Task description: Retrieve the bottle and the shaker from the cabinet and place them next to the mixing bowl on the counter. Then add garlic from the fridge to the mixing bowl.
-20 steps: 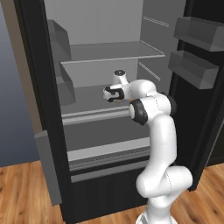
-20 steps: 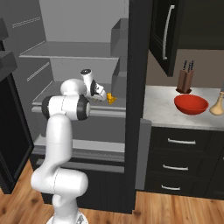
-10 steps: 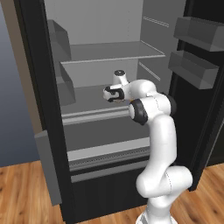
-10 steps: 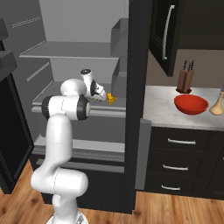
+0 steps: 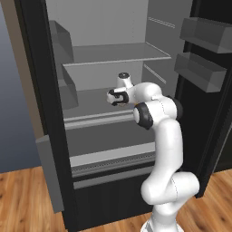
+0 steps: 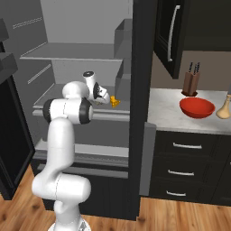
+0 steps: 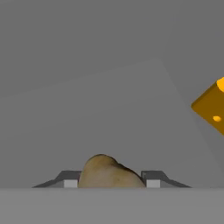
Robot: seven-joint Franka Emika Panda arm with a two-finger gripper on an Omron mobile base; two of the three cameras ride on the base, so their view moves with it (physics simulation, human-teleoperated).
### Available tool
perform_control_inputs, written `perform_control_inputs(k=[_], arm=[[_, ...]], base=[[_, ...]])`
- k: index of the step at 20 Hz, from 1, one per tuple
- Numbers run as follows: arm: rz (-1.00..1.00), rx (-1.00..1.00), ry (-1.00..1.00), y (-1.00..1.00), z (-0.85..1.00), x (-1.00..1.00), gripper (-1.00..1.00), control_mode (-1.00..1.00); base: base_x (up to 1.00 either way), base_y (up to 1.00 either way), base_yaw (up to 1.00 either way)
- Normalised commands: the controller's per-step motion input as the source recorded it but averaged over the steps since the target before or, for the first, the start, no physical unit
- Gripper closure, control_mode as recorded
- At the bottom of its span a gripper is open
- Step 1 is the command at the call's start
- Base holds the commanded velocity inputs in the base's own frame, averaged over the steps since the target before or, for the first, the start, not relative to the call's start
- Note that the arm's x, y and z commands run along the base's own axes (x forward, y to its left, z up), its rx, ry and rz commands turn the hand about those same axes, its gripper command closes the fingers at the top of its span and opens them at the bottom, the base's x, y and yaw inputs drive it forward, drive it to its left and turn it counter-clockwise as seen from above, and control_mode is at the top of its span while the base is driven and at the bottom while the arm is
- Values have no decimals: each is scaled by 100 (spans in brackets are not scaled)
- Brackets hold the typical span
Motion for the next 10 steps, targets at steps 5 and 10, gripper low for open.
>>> perform_control_inputs(k=[5,10], arm=[[0,3,-6,0,5,-55,100,-100],[0,7,-15,0,24,-100,100,-100]], base=[[0,0,0],[0,0,0]])
